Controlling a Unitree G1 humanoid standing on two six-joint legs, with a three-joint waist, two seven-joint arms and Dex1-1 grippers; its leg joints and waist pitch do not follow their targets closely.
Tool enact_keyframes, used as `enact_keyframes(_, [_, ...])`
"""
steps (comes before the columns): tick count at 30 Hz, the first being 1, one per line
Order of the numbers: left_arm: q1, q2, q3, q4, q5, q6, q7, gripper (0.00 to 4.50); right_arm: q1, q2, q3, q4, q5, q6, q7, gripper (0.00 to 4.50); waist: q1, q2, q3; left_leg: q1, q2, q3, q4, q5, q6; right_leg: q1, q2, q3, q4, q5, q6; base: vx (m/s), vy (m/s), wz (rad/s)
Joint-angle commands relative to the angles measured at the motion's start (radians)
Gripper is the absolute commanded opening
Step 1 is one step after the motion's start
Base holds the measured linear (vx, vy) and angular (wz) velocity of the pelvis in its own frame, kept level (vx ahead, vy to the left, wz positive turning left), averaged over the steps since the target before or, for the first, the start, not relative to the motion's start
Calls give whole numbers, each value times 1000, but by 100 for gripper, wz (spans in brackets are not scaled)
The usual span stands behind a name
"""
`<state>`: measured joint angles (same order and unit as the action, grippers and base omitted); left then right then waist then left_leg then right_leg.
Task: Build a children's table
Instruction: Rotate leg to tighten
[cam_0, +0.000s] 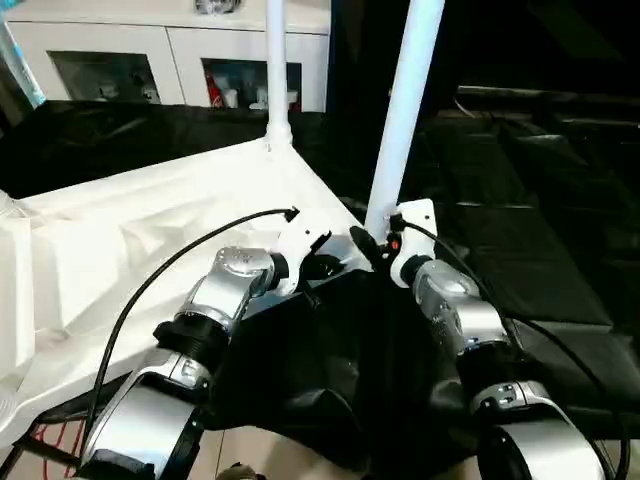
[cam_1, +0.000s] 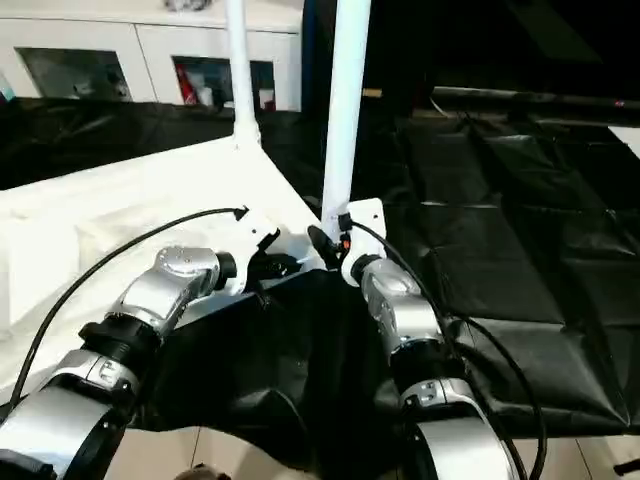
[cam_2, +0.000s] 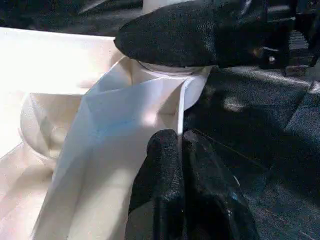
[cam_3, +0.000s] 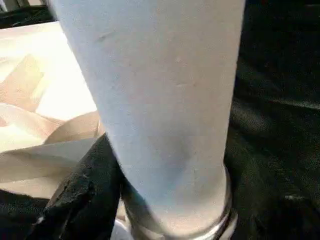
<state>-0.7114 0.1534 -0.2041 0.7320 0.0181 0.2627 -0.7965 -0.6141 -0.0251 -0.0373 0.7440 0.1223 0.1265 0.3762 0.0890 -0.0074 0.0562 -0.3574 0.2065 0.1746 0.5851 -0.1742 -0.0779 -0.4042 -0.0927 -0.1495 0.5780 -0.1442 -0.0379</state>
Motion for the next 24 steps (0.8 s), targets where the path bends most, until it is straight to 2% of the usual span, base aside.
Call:
enact_keyframes(1, [-26, -29, 17, -59, -44, -51, -12, 0, 14, 38, 89, -1, 2, 19, 130, 346, 2, -6, -77, 5, 28, -7, -63, -191, 48, 63, -73, 66, -69, -326, -123, 0, 0, 0])
enact_keyframes(3, [-11, -13, 10, -73, -47, -52, -50, 0, 17, 7, 104, -9, -9, 12, 177, 373, 2, -6, -77, 2, 28, -6, -62, -180, 53, 65, -72, 67, -66, -305, -130, 0, 0, 0])
enact_keyframes(7, [32, 40, -20, -132, -56, -56, -169, 0, 53, -88, 156, -87, 7, 15, 384, 373, 5, -7, -78, 2, 30, -6, -61, -175, 67, 68, -73, 67, -63, -290, -135, 0, 0, 0])
enact_keyframes(8, [39, 49, -25, -143, -59, -57, -189, 0, 60, -103, 164, -102, 7, 14, 418, 373, 6, -4, -76, 2, 31, -6, -61, -181, 69, 67, -71, 67, -64, -290, -136, 0, 0, 0])
enact_keyframes(10, [51, 64, -33, -164, -66, -59, -224, 0, 73, -127, 173, -125, 12, 22, 465, 373, 6, -2, -75, 4, 31, -6, -62, -200, 66, 65, -72, 67, -68, -318, -135, 0, 0, 0])
enact_keyframes(14, [109, 150, -74, -269, -93, -44, -406, 0, 125, -240, 210, -219, 44, 45, 686, 373, 12, 0, -74, 7, 36, -6, -63, -227, 63, 64, -71, 66, -70, -345, -130, 0, 0, 0])
enact_keyframes(18, [133, 187, -91, -308, -94, -36, -460, 0, 145, -276, 221, -259, 58, 64, 751, 373, 21, 1, -72, 9, 37, -5, -64, -233, 57, 59, -70, 66, -71, -356, -136, 0, 0, 0])
enact_keyframes(20, [146, 212, -100, -329, -103, -22, -502, 0, 156, -297, 227, -287, 75, 97, 797, 341, 25, 1, -70, 12, 37, -7, -65, -248, 49, 58, -69, 65, -75, -384, -126, 0, 0, 0])
enact_keyframes(22, [150, 217, -102, -336, -106, -17, -513, 0, 158, -301, 228, -295, 79, 105, 807, 337, 26, 2, -71, 12, 37, -8, -65, -252, 46, 58, -70, 65, -75, -393, -122, 0, 0, 0])
enact_keyframes(24, [158, 228, -108, -358, -112, -2, -533, 0, 163, -309, 234, -310, 88, 122, 828, 311, 25, 0, -71, 12, 37, -9, -65, -255, 41, 58, -71, 65, -75, -397, -119, 0, 0, 0])
